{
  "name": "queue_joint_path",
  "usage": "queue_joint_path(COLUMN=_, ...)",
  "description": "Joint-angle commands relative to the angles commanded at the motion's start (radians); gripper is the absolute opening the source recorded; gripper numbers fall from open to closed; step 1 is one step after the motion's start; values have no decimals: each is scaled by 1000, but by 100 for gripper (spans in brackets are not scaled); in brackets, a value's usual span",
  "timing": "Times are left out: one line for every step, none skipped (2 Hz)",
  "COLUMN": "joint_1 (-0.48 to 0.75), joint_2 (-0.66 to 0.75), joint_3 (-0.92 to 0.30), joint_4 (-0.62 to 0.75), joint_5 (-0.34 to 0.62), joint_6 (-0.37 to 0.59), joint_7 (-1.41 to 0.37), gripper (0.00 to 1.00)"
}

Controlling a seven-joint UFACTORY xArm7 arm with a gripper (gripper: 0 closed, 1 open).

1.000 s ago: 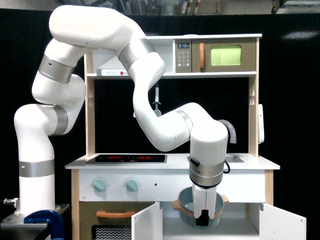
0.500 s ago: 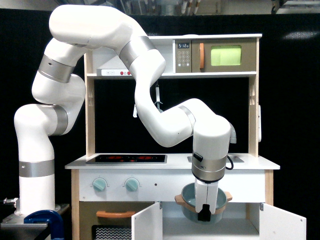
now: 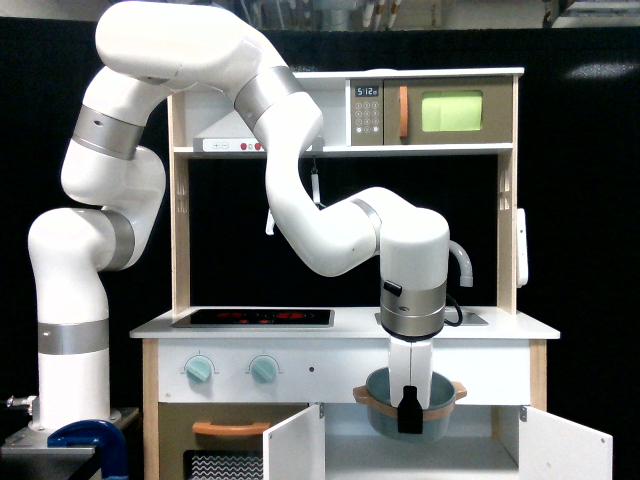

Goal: Put the bowl inside the kitchen cabinet

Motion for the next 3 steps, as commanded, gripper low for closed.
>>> queue_joint_path(joint_1=-14, joint_2=15, joint_3=1, joint_4=11, joint_5=-4, joint_6=1, joint_7=-11, gripper=0)
queue_joint_path(joint_1=9, joint_2=80, joint_3=1, joint_4=37, joint_5=-63, joint_6=-14, joint_7=32, gripper=0)
queue_joint_path(joint_1=7, joint_2=133, joint_3=23, joint_4=62, joint_5=-63, joint_6=-17, joint_7=21, gripper=0)
